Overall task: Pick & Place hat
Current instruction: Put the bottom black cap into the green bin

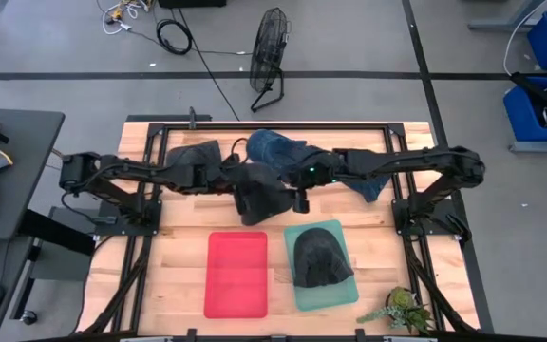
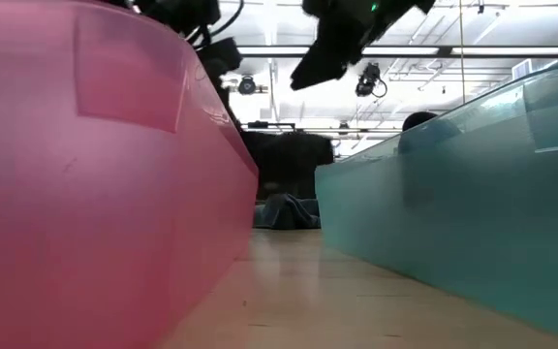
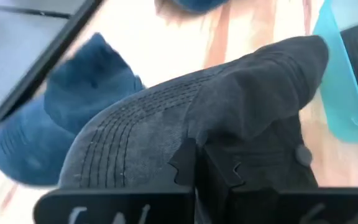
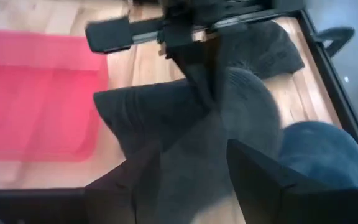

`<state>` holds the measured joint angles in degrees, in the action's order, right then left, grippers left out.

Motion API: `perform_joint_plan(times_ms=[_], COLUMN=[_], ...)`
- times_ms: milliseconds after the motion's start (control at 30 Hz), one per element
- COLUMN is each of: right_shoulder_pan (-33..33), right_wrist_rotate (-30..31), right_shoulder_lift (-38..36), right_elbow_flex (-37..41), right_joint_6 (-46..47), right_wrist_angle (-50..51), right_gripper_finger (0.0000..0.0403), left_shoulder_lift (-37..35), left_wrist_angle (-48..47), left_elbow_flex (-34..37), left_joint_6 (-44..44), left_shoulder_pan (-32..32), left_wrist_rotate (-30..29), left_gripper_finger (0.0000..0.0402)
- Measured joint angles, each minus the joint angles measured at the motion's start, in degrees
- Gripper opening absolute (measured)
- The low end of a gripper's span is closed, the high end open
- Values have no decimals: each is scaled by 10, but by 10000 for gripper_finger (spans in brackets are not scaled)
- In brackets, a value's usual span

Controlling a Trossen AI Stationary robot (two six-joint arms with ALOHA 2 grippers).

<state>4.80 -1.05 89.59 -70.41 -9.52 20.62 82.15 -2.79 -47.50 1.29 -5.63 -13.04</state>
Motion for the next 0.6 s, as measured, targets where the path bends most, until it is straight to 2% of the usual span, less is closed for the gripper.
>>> perform_joint_plan(times_ms=[333, 500, 600], right_shoulder_pan=[-2, -2, -2], right_wrist_rotate=[36, 36, 58], right_shoulder_lift=[81, 89, 90], right_elbow_flex=[0, 0, 0], right_joint_6=[-34, -30, -30], right_wrist_angle=[-61, -55, -53], right_gripper_finger=[188, 188, 187], left_shoulder_lift=[68, 75, 75], left_wrist_angle=[-3, 1, -2], left_elbow_flex=[-52, -70, -79], left_joint_6=[-25, -26, -52], left_shoulder_pan=[0, 0, 3], left_wrist_rotate=[2, 1, 1], left_gripper_finger=[14, 19, 16])
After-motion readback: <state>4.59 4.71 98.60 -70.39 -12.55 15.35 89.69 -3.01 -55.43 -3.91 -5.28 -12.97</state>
